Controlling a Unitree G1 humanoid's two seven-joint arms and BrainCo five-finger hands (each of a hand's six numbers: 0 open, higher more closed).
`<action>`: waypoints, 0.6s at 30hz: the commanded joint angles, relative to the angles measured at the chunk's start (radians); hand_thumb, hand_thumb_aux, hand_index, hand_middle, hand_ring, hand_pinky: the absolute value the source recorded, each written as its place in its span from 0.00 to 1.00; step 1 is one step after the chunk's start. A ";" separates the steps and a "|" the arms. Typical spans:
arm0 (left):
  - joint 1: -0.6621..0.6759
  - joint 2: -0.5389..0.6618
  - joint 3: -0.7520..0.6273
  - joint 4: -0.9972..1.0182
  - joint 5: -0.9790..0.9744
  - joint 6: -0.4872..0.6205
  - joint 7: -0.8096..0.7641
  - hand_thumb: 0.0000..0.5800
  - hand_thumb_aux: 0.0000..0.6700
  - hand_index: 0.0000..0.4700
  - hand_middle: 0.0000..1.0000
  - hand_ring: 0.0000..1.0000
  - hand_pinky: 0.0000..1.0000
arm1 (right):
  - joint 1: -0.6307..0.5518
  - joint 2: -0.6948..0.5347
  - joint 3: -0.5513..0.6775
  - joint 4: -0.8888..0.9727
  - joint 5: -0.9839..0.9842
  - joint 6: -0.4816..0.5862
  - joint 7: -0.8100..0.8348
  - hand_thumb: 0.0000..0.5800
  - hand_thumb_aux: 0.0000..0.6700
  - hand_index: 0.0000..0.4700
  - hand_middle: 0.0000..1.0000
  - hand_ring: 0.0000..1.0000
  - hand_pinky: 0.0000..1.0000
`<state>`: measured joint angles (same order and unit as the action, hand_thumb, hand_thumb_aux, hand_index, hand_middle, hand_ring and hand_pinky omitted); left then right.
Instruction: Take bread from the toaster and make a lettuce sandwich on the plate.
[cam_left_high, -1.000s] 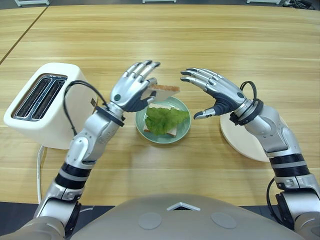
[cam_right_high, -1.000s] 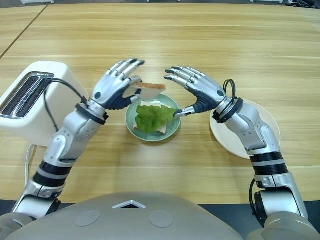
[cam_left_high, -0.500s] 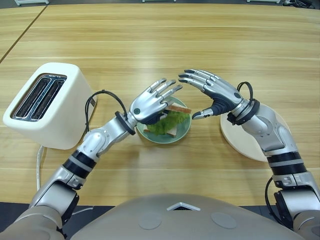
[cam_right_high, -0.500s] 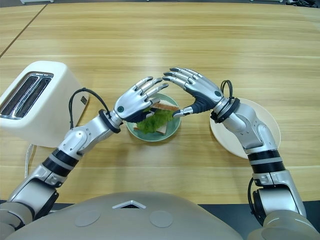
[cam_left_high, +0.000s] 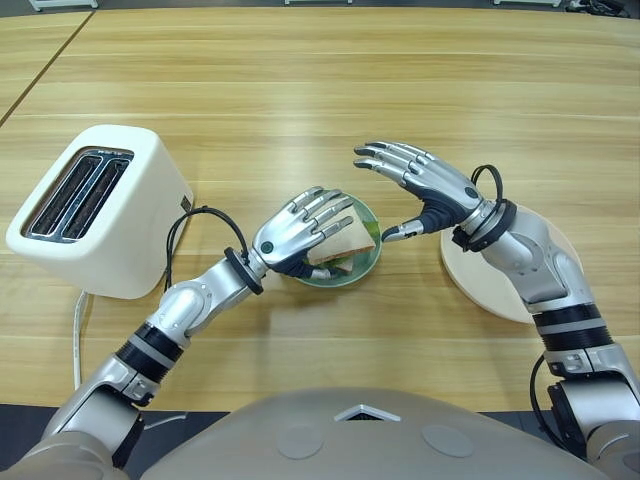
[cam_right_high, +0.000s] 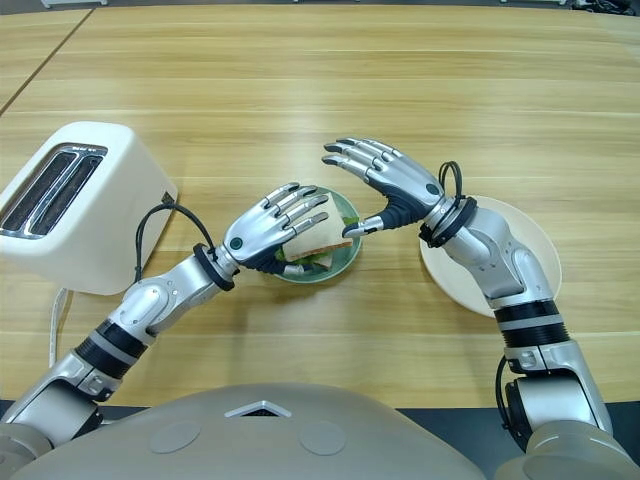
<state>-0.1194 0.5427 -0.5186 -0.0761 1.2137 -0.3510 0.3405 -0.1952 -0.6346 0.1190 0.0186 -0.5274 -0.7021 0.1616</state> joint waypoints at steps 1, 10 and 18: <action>0.038 0.036 0.065 -0.114 -0.044 0.020 -0.064 0.00 0.00 0.00 0.00 0.00 0.00 | 0.005 -0.006 0.011 -0.004 -0.012 0.001 0.013 0.00 0.00 0.00 0.00 0.00 0.00; 0.291 0.106 0.290 -0.385 -0.560 0.066 -0.374 0.00 0.00 0.00 0.00 0.00 0.00 | 0.067 -0.113 0.062 0.001 0.063 -0.047 0.165 0.00 0.00 0.00 0.00 0.00 0.00; 0.567 0.269 0.365 -0.434 -0.854 0.035 -0.689 1.00 1.00 1.00 1.00 1.00 1.00 | 0.277 -0.332 0.020 -0.174 0.365 -0.053 0.391 1.00 1.00 1.00 1.00 1.00 1.00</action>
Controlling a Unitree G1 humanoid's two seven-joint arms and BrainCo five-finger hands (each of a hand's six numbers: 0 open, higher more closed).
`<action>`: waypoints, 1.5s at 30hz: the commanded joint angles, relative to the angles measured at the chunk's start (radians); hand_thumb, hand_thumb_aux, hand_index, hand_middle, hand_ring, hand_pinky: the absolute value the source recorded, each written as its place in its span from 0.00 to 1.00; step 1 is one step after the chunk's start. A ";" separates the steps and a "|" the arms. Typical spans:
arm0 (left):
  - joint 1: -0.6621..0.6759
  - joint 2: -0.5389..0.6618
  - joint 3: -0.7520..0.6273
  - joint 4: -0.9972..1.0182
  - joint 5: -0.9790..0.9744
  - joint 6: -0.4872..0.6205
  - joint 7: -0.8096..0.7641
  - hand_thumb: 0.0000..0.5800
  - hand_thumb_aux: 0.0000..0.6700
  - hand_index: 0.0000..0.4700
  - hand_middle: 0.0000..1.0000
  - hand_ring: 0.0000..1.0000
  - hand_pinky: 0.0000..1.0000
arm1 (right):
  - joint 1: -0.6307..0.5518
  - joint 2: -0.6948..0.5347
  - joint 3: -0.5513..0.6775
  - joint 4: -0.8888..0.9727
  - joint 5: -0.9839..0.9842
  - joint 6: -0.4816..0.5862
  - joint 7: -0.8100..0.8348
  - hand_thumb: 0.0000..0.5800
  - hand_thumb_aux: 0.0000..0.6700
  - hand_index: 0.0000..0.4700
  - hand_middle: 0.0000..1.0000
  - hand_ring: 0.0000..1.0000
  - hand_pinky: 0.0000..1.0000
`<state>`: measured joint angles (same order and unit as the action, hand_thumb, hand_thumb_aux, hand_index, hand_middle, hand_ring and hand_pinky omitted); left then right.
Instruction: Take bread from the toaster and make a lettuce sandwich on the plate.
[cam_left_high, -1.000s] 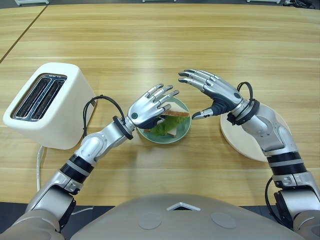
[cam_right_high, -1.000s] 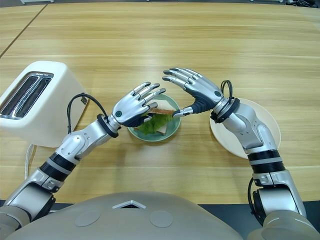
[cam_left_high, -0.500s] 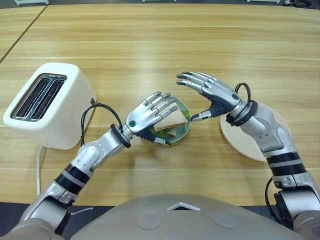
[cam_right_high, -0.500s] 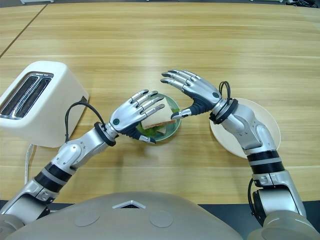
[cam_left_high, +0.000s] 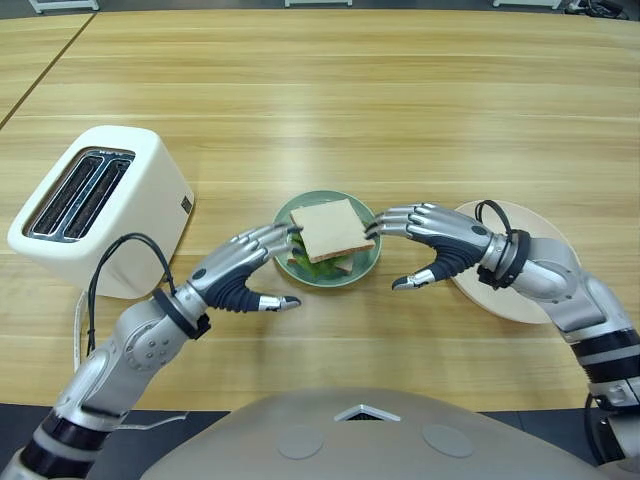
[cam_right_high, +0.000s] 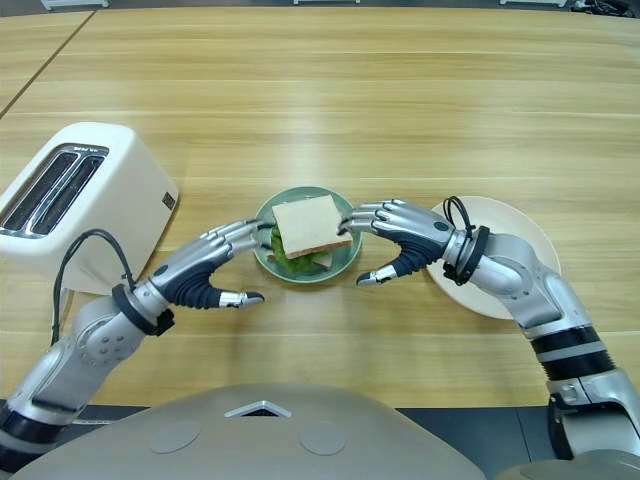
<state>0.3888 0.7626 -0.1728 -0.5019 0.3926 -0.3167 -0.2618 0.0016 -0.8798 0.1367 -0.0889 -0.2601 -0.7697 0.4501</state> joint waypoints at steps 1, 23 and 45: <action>0.061 0.051 0.007 0.003 -0.025 0.003 -0.110 1.00 1.00 1.00 1.00 1.00 1.00 | 0.099 -0.099 0.022 -0.079 0.108 0.022 0.135 1.00 1.00 1.00 1.00 1.00 1.00; -0.315 -0.150 -0.255 0.470 0.215 -0.011 -0.188 1.00 1.00 1.00 1.00 1.00 1.00 | -0.067 0.185 0.314 0.231 -0.300 0.103 0.141 1.00 1.00 1.00 1.00 1.00 1.00; -0.650 -0.260 -0.315 0.946 0.254 -0.089 0.052 0.96 0.79 0.79 1.00 1.00 1.00 | -0.518 0.393 0.429 0.776 -0.458 0.080 -0.270 1.00 1.00 1.00 1.00 1.00 1.00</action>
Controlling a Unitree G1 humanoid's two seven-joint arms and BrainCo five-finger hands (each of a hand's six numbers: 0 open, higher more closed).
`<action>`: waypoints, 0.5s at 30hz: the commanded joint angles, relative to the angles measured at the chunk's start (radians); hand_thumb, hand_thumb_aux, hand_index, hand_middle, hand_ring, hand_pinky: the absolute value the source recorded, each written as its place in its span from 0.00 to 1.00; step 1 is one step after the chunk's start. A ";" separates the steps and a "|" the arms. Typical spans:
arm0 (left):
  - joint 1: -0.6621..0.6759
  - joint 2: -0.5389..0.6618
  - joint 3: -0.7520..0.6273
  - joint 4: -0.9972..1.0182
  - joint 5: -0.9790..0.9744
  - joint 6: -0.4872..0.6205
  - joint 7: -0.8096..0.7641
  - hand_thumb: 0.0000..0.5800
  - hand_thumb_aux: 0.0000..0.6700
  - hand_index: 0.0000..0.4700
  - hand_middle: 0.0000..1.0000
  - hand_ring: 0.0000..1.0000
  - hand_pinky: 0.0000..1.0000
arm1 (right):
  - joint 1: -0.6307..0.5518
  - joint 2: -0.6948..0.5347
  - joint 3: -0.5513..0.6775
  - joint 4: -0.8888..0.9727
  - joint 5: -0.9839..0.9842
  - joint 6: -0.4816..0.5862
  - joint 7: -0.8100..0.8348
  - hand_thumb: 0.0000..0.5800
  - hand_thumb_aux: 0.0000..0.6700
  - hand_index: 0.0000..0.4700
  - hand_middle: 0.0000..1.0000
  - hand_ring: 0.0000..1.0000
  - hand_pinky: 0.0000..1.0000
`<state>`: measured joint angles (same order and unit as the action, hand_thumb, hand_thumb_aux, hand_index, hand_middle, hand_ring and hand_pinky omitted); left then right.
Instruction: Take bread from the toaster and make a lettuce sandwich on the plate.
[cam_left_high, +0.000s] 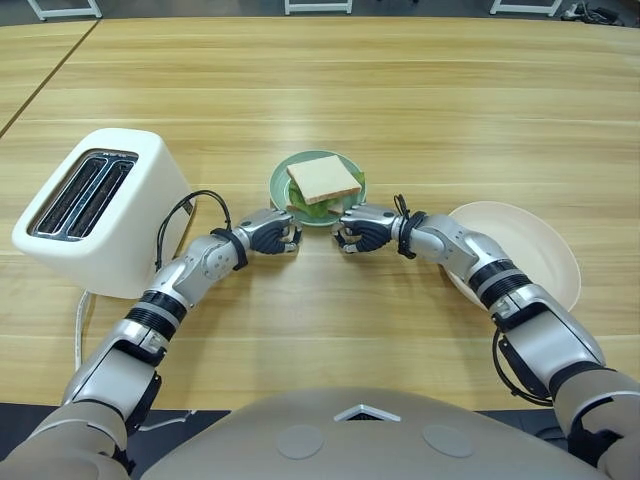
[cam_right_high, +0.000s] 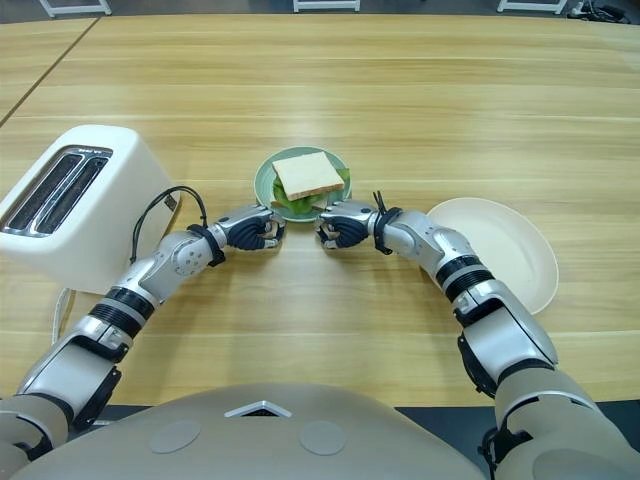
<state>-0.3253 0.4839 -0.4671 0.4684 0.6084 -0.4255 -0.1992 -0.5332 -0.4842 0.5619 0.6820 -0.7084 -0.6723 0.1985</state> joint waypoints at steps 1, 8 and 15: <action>0.084 0.033 -0.014 -0.081 0.052 0.025 0.001 0.72 0.47 0.47 1.00 1.00 1.00 | 0.031 -0.012 -0.021 -0.029 0.025 -0.028 -0.023 1.00 1.00 1.00 1.00 1.00 1.00; 0.537 0.020 0.316 -0.949 -0.167 0.228 -0.004 0.00 0.00 0.00 0.00 0.00 0.00 | 0.438 -0.223 -0.347 -0.696 0.650 0.102 0.141 0.00 0.00 0.00 0.00 0.00 0.00; 0.718 -0.124 0.467 -0.945 -0.665 0.234 -0.009 0.00 0.00 0.00 0.00 0.00 0.00 | 0.538 -0.101 -0.421 -0.744 0.905 0.180 0.151 0.00 0.00 0.00 0.00 0.00 0.00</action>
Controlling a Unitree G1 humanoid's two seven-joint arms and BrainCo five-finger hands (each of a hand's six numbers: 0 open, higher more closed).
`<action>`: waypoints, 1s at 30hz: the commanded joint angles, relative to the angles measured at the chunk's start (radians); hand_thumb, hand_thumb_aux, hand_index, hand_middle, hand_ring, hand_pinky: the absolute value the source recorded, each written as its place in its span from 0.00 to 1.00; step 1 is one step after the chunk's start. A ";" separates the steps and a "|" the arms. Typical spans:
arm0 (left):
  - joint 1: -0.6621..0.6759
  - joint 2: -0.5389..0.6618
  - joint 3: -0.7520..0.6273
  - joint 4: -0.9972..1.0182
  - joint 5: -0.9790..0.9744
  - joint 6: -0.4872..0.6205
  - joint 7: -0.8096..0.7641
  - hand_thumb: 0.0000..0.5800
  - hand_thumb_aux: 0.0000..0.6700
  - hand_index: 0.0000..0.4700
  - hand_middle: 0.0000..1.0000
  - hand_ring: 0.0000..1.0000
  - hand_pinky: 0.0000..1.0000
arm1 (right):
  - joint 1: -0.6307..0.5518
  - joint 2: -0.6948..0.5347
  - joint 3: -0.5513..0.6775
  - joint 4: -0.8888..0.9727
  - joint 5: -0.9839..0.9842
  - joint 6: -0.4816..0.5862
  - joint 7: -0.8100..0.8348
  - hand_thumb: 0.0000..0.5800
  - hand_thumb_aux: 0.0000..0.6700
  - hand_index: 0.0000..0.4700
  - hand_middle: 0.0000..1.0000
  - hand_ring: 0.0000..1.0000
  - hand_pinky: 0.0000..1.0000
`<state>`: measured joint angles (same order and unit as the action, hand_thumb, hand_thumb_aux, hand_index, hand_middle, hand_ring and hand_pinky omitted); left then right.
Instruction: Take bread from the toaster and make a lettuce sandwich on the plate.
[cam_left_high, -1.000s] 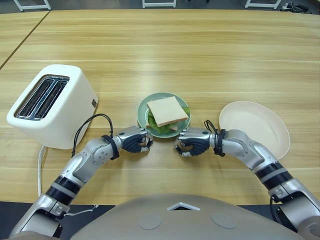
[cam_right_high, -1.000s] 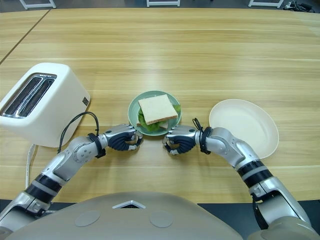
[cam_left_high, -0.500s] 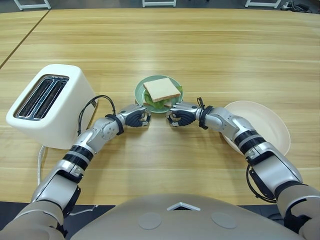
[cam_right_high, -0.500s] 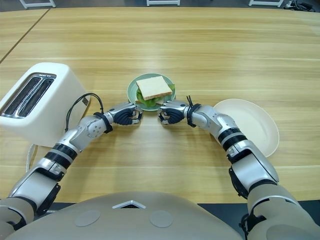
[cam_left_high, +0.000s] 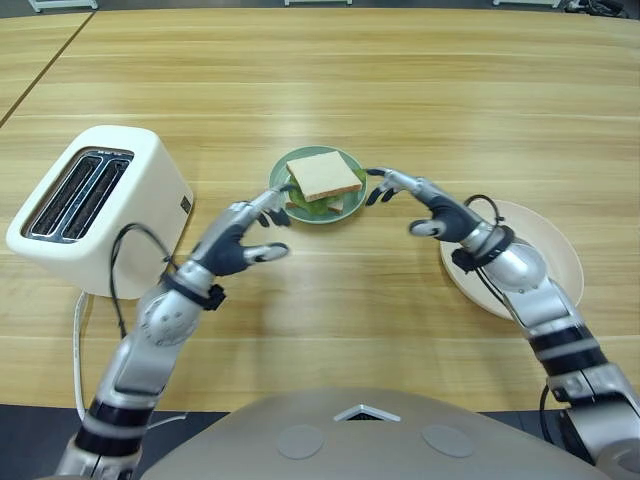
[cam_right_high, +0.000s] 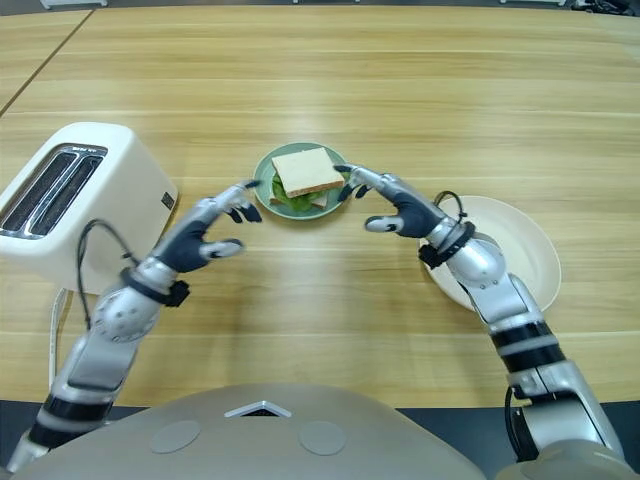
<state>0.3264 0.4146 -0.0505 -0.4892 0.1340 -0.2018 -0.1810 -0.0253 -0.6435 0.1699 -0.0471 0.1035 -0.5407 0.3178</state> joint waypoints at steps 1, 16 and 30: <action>0.067 -0.060 0.045 0.020 -0.210 -0.002 -0.041 0.00 0.00 0.00 0.00 0.00 0.00 | 0.025 0.071 -0.036 0.001 0.103 0.050 0.041 0.00 0.00 0.00 0.00 0.00 0.00; 0.061 -0.108 0.045 0.119 -0.326 -0.088 -0.167 0.00 0.00 0.00 0.00 0.00 0.00 | 0.053 0.174 -0.116 0.005 0.205 0.088 0.195 0.00 0.00 0.00 0.00 0.00 0.00; 0.055 -0.126 0.032 0.112 -0.309 -0.080 -0.187 0.00 0.00 0.00 0.00 0.00 0.00 | 0.048 0.215 -0.158 0.001 0.231 0.129 0.264 0.00 0.00 0.00 0.00 0.00 0.00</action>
<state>0.3859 0.2925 -0.0127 -0.3759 -0.1799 -0.2914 -0.3621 0.0238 -0.4368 0.0271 -0.0411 0.3160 -0.4277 0.5670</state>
